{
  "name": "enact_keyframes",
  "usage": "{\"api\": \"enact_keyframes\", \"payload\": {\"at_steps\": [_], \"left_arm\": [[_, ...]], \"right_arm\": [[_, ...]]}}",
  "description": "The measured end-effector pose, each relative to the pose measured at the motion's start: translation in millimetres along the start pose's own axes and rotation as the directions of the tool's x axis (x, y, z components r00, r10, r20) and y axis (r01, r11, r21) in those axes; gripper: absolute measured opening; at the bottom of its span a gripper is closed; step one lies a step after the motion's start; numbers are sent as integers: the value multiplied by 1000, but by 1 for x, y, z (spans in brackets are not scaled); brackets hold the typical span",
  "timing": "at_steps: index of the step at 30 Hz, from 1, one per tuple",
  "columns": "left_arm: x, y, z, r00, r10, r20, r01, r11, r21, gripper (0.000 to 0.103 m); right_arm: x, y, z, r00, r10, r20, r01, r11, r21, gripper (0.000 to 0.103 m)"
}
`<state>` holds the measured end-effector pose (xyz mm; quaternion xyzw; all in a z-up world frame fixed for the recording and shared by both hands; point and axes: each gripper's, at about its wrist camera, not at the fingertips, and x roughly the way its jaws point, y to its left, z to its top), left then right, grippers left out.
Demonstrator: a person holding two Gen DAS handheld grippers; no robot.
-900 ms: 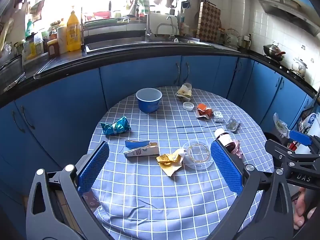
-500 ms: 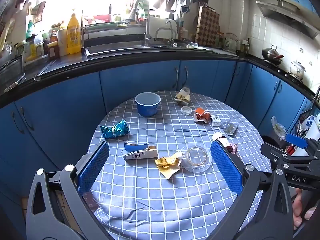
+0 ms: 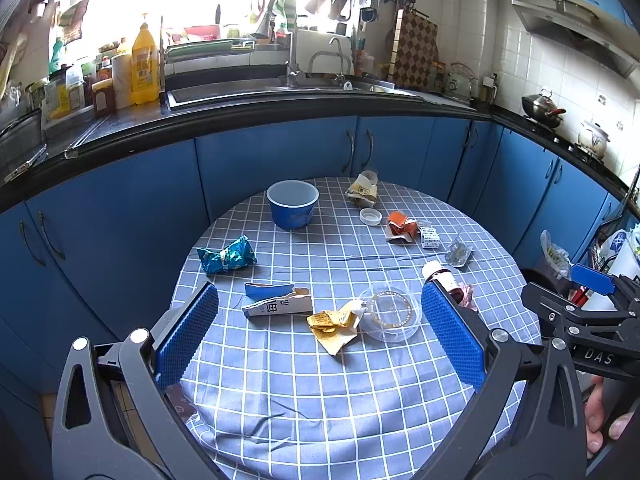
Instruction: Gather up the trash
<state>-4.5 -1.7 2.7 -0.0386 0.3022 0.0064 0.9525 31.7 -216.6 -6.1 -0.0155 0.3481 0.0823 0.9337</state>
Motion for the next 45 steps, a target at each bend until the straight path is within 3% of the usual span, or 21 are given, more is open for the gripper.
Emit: {"api": "enact_keyframes", "payload": {"at_steps": [45], "left_arm": [[1, -4, 0, 1000, -15, -6, 15, 1000, 3, 100]], "right_arm": [[-5, 0, 1, 1000, 0, 4, 0, 1000, 0, 96]]}}
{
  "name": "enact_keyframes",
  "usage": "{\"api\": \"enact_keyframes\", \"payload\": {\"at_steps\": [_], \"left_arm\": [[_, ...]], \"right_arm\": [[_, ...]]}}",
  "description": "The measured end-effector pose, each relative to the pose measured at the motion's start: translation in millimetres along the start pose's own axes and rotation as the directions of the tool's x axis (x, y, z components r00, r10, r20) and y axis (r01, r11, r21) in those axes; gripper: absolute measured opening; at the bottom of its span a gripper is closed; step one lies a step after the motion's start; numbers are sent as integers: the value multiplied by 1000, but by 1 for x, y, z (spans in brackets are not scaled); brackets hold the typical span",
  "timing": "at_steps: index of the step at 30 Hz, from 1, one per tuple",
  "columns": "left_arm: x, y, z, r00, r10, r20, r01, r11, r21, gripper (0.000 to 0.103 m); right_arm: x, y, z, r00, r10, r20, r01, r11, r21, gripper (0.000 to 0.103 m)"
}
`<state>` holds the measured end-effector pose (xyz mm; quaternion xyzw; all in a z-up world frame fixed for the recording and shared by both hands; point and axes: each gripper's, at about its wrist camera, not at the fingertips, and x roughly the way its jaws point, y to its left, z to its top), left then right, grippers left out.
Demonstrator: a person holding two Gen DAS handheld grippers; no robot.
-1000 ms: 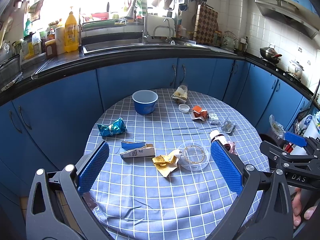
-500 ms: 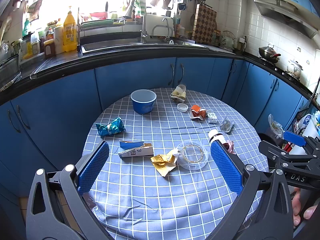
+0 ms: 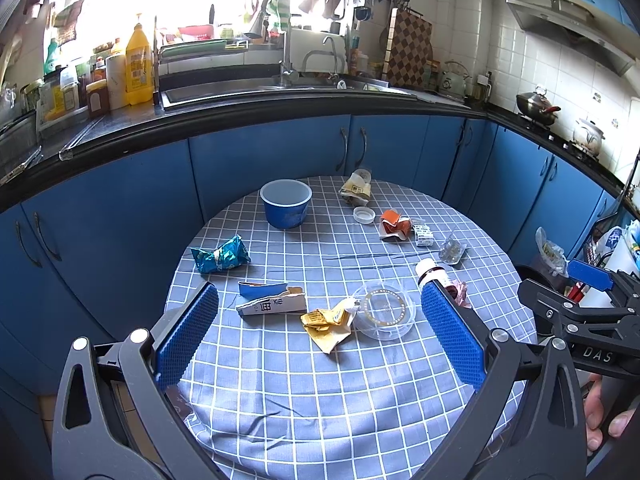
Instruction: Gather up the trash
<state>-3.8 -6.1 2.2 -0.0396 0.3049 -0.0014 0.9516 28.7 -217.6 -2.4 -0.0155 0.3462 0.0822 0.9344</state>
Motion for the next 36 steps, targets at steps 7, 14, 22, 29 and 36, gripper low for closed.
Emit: {"api": "enact_keyframes", "payload": {"at_steps": [7, 14, 22, 29, 36], "left_arm": [[0, -1, 0, 1000, 0, 1, 0, 1000, 0, 100], [-1, -2, 0, 1000, -5, 0, 5, 1000, 3, 100], [-1, -3, 0, 1000, -9, -5, 9, 1000, 5, 100], [4, 0, 0, 1000, -8, -15, 8, 1000, 5, 100], [14, 4, -3, 999, -5, -36, 5, 1000, 1, 100]], "right_arm": [[-2, 1, 3, 1000, 2, 1, -2, 1000, -3, 96], [-4, 3, 5, 1000, 2, 1, -2, 1000, -4, 96], [-2, 5, 2, 1000, 2, 0, -2, 1000, -7, 96], [3, 4, 0, 1000, 1, -10, -1, 1000, -8, 96], [15, 4, -3, 999, -1, -32, 0, 1000, -10, 96]]}}
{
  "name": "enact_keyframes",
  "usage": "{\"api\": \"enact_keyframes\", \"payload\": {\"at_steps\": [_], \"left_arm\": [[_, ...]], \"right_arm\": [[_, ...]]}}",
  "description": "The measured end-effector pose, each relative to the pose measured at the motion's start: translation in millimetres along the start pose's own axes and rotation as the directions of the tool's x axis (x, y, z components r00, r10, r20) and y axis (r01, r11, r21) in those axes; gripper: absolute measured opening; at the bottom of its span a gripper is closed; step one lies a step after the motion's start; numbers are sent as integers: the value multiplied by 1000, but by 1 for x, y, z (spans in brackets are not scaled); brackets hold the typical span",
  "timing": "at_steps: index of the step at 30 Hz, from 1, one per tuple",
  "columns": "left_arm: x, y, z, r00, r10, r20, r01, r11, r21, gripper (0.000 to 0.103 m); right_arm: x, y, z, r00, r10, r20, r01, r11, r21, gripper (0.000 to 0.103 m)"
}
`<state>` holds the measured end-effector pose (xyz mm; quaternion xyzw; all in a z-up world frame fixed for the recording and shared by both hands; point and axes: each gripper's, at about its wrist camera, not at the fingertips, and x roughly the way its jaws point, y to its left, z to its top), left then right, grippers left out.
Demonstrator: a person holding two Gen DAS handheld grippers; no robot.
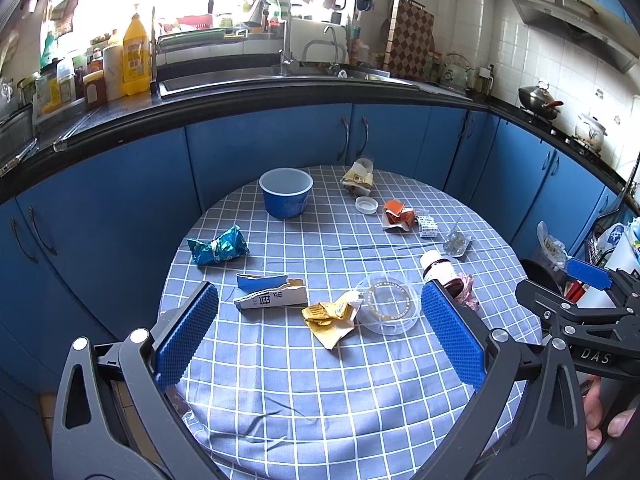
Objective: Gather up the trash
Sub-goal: 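Grasp the blue paper cup with the left tool while the right tool grasps the clear lid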
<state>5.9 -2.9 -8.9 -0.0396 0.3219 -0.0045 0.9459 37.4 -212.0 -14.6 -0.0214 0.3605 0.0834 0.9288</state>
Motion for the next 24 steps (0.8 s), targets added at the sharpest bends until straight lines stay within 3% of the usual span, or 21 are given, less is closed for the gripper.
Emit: {"api": "enact_keyframes", "payload": {"at_steps": [13, 24], "left_arm": [[35, 17, -15, 999, 20, -36, -20, 1000, -5, 100], [99, 50, -33, 981, -14, -192, -3, 996, -87, 100]], "right_arm": [[39, 7, -10, 998, 19, -59, -20, 1000, -24, 96], [99, 44, -22, 972, 170, -164, -184, 980, -74, 96]]}}
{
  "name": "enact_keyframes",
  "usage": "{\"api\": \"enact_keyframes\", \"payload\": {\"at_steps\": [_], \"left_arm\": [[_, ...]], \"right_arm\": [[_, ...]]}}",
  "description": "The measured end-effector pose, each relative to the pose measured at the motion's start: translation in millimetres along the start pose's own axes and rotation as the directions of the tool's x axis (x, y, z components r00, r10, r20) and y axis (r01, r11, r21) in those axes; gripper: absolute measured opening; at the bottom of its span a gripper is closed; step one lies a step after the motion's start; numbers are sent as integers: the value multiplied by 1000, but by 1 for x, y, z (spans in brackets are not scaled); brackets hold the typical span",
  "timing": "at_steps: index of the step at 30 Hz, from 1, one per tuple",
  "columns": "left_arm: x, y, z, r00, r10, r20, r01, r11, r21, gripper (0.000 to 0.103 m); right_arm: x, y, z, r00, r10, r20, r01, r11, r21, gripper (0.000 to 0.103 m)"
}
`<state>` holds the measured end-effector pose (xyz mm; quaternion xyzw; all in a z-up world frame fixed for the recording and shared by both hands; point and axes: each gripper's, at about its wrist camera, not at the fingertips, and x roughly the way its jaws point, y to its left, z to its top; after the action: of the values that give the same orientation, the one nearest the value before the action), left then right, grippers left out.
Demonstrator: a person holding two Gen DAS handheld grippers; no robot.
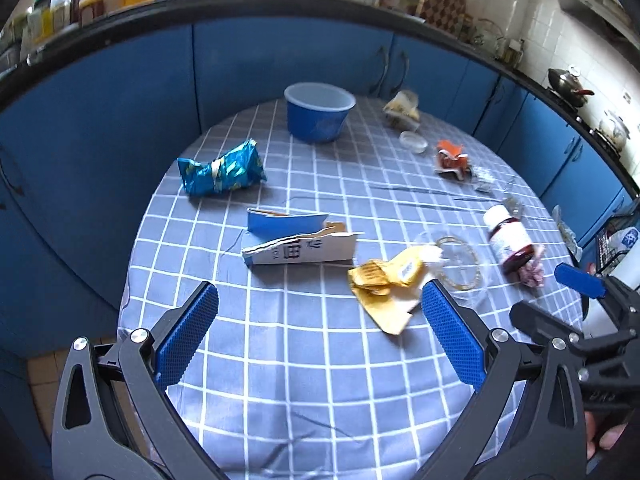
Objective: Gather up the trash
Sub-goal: 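Grasp the blue paper cup with the left tool while the right tool grasps the clear lid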
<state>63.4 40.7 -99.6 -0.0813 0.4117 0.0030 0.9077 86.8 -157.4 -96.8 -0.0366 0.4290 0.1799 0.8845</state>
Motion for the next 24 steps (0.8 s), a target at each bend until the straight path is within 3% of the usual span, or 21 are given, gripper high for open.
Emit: {"api": "enact_keyframes", "payload": {"at_steps": [5, 10, 13, 20, 24], "left_arm": [[15, 19, 12, 1000, 22, -11, -23, 999, -37, 100], [31, 30, 27, 1000, 14, -27, -16, 997, -73, 100], [42, 29, 31, 999, 18, -43, -21, 997, -69, 100], [60, 20, 37, 997, -17, -78, 13, 999, -51, 100], [52, 12, 39, 999, -28, -42, 26, 999, -39, 100]], "right_arm": [[26, 4, 7, 999, 38, -34, -38, 999, -3, 96], [50, 3, 12, 997, 15, -80, -15, 1000, 0, 96], [62, 0, 15, 995, -8, -100, 9, 1000, 5, 96], [76, -5, 17, 992, 23, -122, -19, 999, 34, 96], [75, -5, 19, 994, 20, -111, -16, 999, 31, 96]]}}
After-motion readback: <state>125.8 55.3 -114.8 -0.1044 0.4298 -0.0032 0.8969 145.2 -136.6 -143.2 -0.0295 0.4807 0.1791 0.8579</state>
